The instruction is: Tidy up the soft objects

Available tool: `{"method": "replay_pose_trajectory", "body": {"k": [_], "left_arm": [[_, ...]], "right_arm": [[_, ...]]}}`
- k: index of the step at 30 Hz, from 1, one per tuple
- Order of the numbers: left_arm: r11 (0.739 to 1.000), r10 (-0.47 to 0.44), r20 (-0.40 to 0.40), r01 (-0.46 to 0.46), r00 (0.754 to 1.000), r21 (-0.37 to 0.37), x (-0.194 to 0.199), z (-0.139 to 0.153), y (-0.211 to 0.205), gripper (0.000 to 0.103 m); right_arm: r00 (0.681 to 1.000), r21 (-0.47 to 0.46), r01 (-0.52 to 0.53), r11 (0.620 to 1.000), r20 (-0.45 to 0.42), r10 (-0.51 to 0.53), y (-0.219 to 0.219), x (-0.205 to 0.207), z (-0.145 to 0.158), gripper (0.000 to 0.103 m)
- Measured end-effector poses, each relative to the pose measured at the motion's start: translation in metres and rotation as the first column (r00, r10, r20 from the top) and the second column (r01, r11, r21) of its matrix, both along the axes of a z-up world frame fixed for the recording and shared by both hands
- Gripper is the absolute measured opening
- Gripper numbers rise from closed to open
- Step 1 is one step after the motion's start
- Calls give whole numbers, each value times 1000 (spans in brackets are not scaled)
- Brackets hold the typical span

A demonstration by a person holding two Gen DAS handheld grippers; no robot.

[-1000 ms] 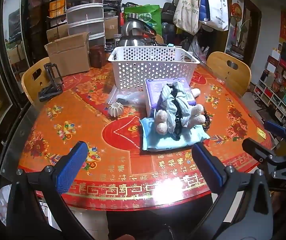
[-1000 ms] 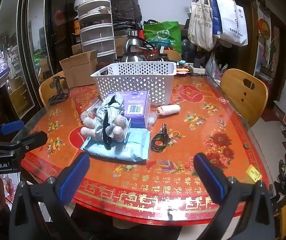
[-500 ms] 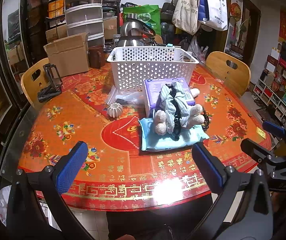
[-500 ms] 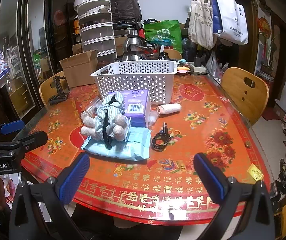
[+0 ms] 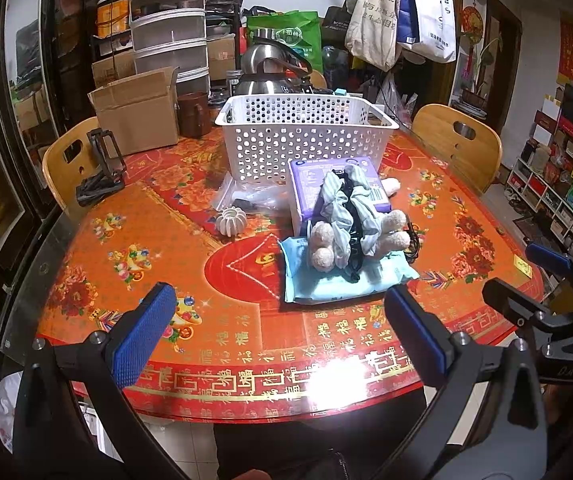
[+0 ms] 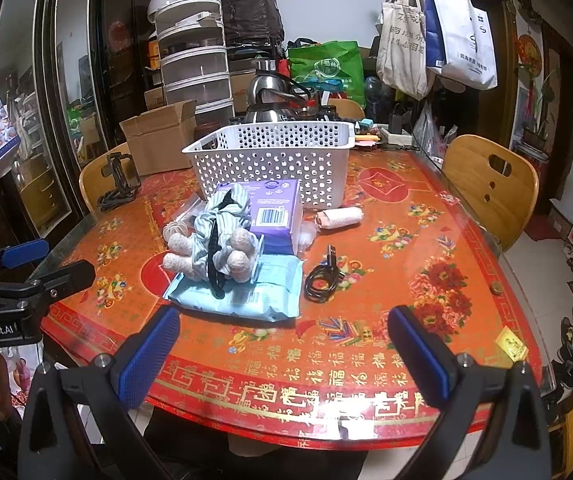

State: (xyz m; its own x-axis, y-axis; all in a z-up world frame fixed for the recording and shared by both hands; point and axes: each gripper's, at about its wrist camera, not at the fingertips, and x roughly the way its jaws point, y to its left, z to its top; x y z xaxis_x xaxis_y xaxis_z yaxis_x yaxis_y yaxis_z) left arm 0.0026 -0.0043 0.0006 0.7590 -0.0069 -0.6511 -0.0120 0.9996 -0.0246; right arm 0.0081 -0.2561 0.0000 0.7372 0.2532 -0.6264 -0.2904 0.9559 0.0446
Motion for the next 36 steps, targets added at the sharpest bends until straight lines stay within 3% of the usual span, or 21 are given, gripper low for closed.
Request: {"method": "replay_pose_trajectory", "body": {"k": [31,36], "left_arm": [[1000,8,3,-8,1000,1,1,-1,1,103],[999,19,20,-18,1000,-28,7,-5,12,103]], "right_arm": [[1000,3,0,1000,-1,0,0,0,-1,103],[1000,24,-3,1000,0,3,0,1,-2,103]]}}
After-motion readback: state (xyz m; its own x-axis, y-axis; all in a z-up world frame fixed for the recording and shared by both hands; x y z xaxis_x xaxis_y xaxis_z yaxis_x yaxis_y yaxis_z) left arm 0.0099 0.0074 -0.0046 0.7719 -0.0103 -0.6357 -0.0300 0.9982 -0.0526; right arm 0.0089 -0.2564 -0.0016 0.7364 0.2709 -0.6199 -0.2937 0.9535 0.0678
